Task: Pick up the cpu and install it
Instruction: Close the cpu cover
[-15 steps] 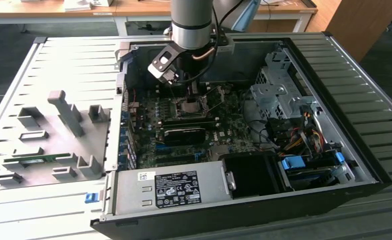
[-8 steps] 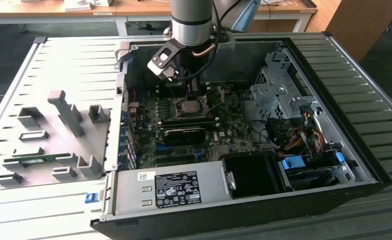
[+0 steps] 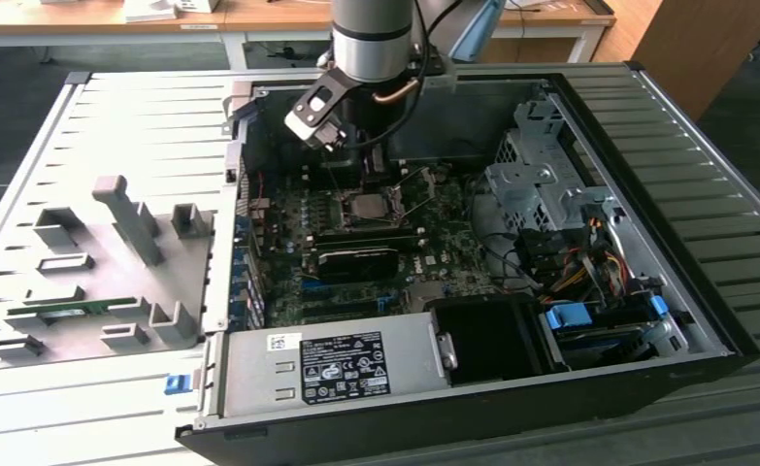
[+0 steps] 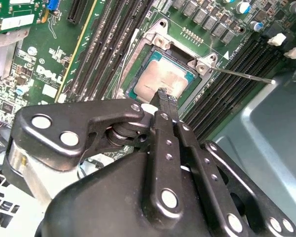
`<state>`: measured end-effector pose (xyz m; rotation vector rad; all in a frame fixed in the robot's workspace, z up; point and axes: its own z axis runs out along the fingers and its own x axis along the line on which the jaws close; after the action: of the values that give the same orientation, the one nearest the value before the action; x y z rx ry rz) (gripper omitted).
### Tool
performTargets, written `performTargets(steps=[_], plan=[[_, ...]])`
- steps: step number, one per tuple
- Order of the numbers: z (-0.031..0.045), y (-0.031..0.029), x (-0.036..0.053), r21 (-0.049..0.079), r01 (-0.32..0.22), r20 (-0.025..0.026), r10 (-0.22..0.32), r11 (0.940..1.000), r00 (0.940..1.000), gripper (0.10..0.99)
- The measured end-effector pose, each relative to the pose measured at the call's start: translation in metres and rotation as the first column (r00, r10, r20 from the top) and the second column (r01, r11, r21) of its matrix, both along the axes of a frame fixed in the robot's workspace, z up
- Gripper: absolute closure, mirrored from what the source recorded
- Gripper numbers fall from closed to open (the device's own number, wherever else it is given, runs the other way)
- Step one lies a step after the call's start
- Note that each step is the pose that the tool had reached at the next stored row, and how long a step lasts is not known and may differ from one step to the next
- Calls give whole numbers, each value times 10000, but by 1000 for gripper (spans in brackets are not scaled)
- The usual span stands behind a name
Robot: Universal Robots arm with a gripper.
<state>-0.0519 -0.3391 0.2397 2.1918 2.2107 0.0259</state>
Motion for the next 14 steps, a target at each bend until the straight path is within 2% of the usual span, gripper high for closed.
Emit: performTargets(steps=[14], plan=[[157, 0, 0, -1, 0, 0, 0, 10000, 10000, 980]])
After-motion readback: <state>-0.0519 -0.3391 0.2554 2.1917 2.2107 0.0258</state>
